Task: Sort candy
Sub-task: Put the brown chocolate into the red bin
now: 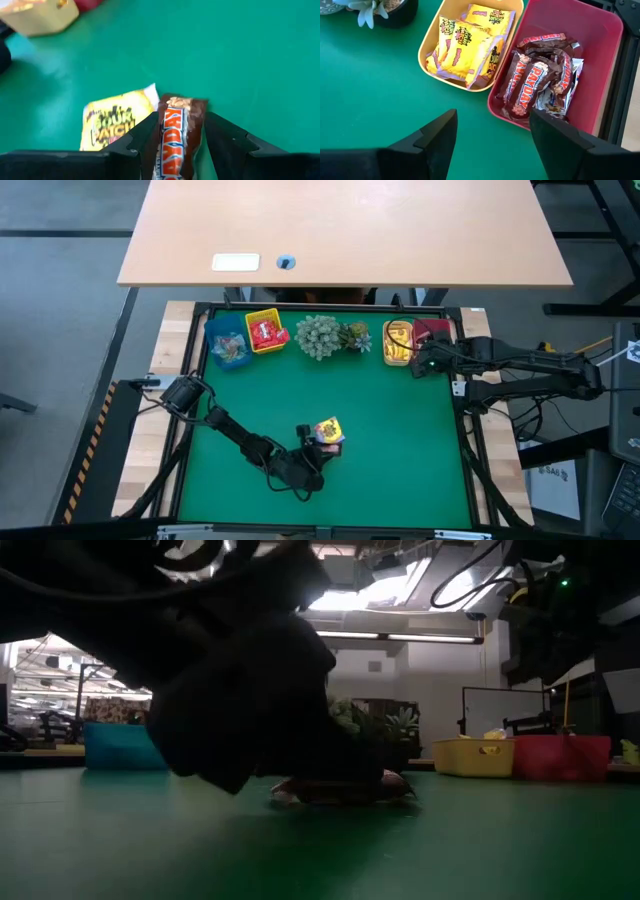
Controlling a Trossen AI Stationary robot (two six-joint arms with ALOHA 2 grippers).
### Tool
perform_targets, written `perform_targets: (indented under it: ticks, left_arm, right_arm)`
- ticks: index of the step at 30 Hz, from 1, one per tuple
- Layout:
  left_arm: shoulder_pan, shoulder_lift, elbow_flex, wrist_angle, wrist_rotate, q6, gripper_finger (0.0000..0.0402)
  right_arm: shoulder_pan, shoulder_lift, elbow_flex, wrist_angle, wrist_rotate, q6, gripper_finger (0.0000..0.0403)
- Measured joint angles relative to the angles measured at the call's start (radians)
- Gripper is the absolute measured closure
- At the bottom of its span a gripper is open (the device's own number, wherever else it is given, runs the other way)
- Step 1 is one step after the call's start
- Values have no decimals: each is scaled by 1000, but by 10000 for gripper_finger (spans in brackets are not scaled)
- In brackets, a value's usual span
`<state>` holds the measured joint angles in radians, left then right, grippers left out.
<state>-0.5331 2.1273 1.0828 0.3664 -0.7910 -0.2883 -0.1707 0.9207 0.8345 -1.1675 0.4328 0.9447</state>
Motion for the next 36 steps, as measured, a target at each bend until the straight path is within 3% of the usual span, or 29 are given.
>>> perform_targets:
  ticks: [12,15,19,28,32,36]
  left_arm:
    - [20,-5,1,-130,125,-234,262]
    - [27,-5,1,-126,141,-235,276]
    - [31,-4,1,-109,153,-238,301]
    - [32,2,-1,-8,187,-252,315]
    - [34,2,-1,47,196,-253,316]
    - [34,2,-1,110,191,-252,316]
  right_arm:
    - [0,0,0,5,-9,0,155]
    - [0,0,0,45,-89,1,155]
    - [1,0,0,142,-279,1,155]
    - [44,12,-141,670,-606,5,155]
    - [159,35,-248,919,-635,7,155]
    - [311,80,-322,1095,-586,20,155]
